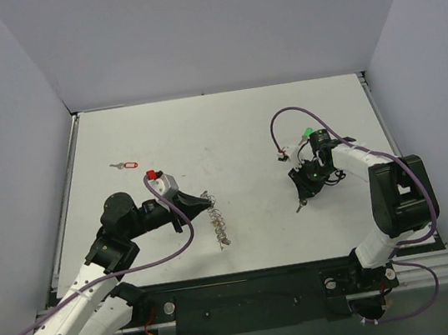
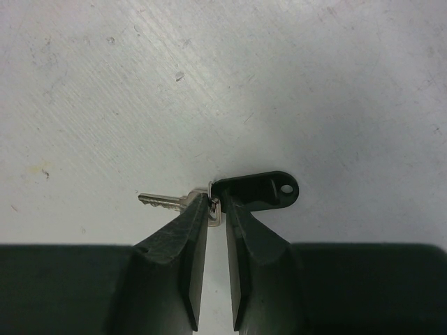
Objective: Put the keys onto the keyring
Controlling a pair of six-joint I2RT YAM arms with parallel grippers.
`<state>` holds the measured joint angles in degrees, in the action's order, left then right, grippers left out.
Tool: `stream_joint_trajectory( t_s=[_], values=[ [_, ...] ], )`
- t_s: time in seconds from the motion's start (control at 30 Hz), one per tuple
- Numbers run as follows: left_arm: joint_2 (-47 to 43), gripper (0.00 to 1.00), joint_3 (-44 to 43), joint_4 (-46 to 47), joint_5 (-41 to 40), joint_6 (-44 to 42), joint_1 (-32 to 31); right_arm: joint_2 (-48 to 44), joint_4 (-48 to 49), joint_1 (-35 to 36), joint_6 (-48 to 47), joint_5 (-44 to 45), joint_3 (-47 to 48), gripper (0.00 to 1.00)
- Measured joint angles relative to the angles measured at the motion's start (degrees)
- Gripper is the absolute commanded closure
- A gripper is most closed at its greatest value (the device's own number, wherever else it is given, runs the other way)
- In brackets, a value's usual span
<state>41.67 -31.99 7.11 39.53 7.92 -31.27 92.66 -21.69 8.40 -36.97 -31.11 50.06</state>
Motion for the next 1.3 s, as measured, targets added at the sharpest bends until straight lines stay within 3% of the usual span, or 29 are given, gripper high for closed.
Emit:
stream_joint_trajectory(
  t_s=[0.4,0.77,1.0,1.3],
  values=[
    [0.00,1.00,0.00,0.00,0.00,0.00,0.00,0.00,0.00,0.07,-0.15,-0.02,0.00,0.96],
    [0.00,1.00,0.00,0.00,0.00,0.00,0.00,0.00,-0.04,0.33,-0.59,-0.42,0.00,0.91],
    [0.00,1.00,0.00,0.00,0.00,0.00,0.00,0.00,-0.07,0.33,-0.63,-0.44,0.00,1.00],
    [0.00,1.00,0.00,0.00,0.02,0.00,0.00,0.00,-0.61,0.31,-0.87,-1.01,0.00,1.00]
  ],
)
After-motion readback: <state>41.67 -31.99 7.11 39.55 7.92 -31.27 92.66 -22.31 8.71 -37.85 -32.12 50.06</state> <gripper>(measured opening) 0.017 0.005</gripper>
